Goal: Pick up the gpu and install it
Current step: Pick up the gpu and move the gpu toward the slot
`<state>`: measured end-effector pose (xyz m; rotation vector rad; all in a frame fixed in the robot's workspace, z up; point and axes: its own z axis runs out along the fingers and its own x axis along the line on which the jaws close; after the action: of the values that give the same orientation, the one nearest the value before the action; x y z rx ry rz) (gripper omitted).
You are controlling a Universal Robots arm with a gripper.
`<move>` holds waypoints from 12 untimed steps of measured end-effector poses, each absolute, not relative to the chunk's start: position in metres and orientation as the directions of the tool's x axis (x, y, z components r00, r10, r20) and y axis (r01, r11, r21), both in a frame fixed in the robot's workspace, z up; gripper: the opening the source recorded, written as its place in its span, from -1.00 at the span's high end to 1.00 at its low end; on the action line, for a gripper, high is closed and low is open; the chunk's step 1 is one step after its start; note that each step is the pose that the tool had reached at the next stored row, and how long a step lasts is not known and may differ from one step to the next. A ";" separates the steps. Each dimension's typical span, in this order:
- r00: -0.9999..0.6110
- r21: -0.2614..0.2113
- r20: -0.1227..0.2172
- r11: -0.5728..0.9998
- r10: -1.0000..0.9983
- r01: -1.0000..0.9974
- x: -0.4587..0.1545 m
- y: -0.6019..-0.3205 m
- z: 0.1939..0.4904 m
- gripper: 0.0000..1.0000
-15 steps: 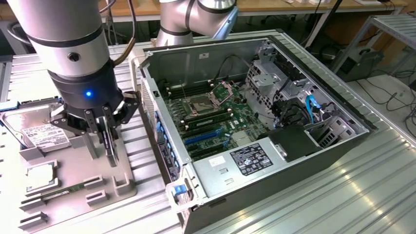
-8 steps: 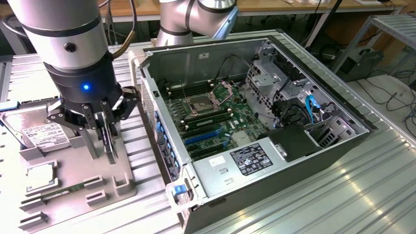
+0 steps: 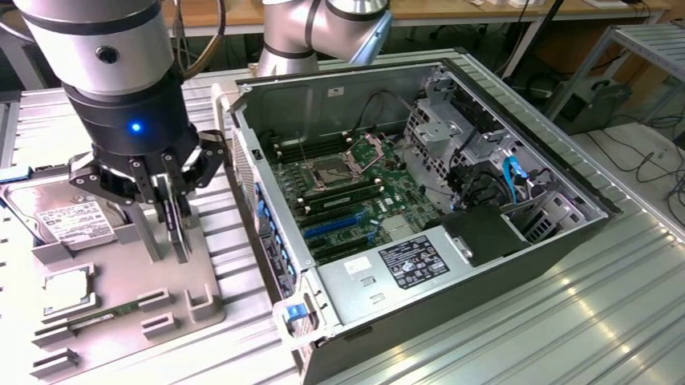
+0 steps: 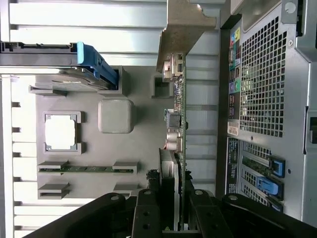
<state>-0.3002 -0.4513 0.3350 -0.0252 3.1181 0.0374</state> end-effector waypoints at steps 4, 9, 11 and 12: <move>-1.000 0.024 -0.023 1.000 -0.016 -0.017 -0.300 -0.451 0.342 0.44; -1.000 0.024 -0.023 1.000 -0.016 -0.017 -0.300 -0.451 0.351 0.44; -1.000 0.024 -0.023 1.000 -0.016 -0.017 -0.300 -0.451 0.357 0.44; -1.000 0.024 -0.023 1.000 -0.016 -0.017 -0.300 -0.451 0.360 0.44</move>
<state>-0.3002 -0.4513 0.3603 -0.0260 3.1181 0.0375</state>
